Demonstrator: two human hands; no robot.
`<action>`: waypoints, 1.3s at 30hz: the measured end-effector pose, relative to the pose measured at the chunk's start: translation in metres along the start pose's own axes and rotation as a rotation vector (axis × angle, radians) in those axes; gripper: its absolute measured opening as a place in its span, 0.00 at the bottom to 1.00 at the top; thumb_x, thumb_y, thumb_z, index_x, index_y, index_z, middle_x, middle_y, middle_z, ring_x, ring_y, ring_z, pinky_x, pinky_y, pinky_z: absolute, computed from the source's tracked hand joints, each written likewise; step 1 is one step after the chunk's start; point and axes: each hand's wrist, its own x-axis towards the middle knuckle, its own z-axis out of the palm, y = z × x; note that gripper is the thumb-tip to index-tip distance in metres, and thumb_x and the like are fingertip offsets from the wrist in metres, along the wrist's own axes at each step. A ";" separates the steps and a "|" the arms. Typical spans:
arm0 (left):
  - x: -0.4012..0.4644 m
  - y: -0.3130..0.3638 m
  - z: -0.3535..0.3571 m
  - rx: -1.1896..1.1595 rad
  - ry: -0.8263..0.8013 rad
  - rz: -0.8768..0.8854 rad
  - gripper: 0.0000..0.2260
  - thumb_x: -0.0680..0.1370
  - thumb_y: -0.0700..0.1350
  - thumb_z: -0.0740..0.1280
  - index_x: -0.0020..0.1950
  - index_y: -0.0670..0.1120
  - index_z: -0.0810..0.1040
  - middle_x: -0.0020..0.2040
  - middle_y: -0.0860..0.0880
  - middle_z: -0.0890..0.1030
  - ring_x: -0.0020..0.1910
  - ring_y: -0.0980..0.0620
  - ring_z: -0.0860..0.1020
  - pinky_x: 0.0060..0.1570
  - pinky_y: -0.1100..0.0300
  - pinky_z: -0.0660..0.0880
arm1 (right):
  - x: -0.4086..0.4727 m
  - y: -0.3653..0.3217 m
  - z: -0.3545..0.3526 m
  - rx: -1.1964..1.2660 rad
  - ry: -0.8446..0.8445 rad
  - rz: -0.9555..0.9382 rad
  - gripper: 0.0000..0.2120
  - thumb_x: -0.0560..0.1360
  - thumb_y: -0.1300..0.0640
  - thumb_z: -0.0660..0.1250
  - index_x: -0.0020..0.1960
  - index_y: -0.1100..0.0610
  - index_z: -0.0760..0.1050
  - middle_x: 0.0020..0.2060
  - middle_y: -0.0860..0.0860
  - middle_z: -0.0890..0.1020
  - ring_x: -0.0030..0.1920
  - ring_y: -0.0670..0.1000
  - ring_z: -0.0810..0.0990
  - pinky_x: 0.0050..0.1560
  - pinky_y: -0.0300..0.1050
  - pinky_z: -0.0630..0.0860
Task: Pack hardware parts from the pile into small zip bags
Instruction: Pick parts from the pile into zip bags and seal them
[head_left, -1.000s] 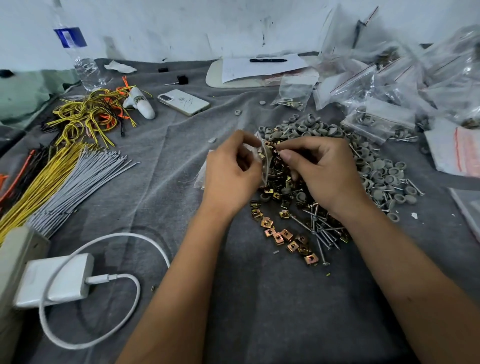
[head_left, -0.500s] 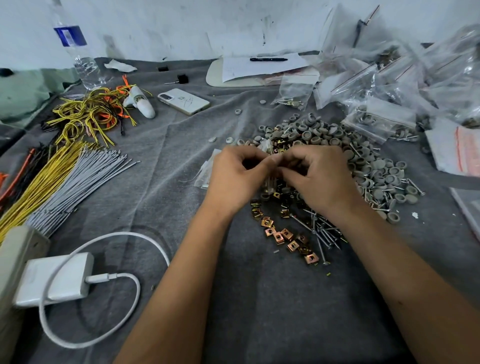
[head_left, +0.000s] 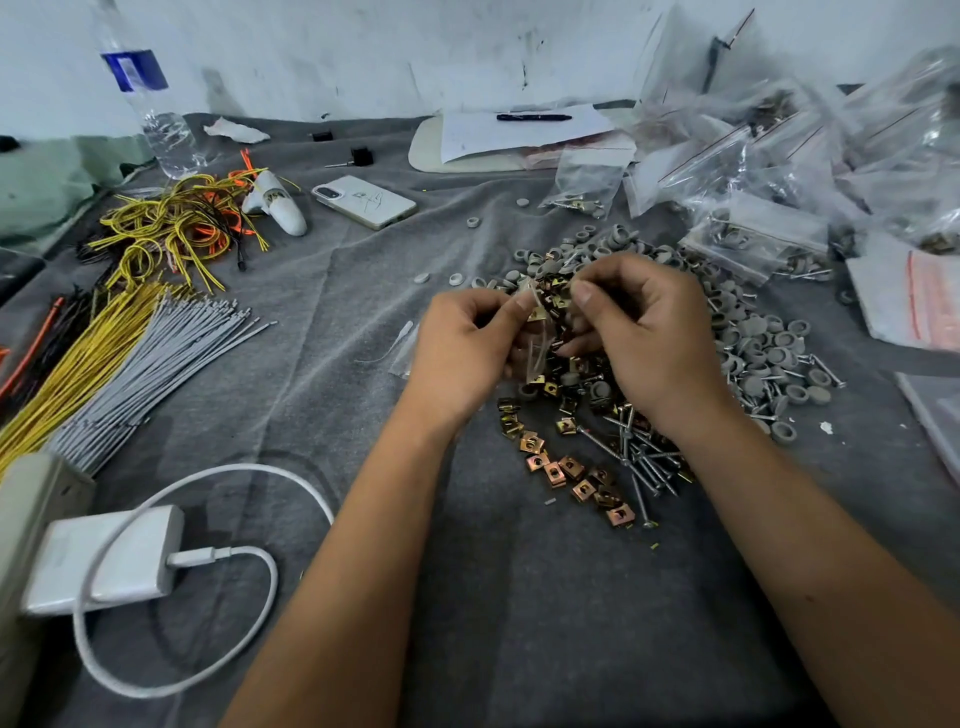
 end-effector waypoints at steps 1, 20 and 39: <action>0.000 0.000 0.000 0.000 0.017 -0.007 0.14 0.85 0.43 0.66 0.42 0.39 0.82 0.27 0.53 0.78 0.24 0.59 0.74 0.25 0.67 0.70 | 0.001 0.000 -0.002 0.017 0.029 0.016 0.05 0.80 0.62 0.70 0.49 0.53 0.82 0.37 0.47 0.83 0.35 0.48 0.85 0.34 0.60 0.84; -0.004 0.007 -0.002 0.152 0.225 0.218 0.18 0.84 0.44 0.68 0.36 0.36 0.78 0.30 0.36 0.74 0.29 0.51 0.68 0.32 0.57 0.64 | -0.009 -0.002 0.008 -0.266 -0.229 -0.171 0.03 0.80 0.62 0.70 0.53 0.57 0.79 0.33 0.41 0.84 0.25 0.46 0.81 0.27 0.35 0.74; -0.001 -0.001 0.000 0.309 0.201 0.257 0.16 0.83 0.48 0.70 0.37 0.45 0.83 0.27 0.49 0.79 0.27 0.55 0.73 0.29 0.57 0.68 | -0.005 -0.001 0.004 0.069 -0.204 0.008 0.06 0.76 0.66 0.74 0.49 0.56 0.82 0.40 0.52 0.86 0.36 0.50 0.85 0.28 0.43 0.80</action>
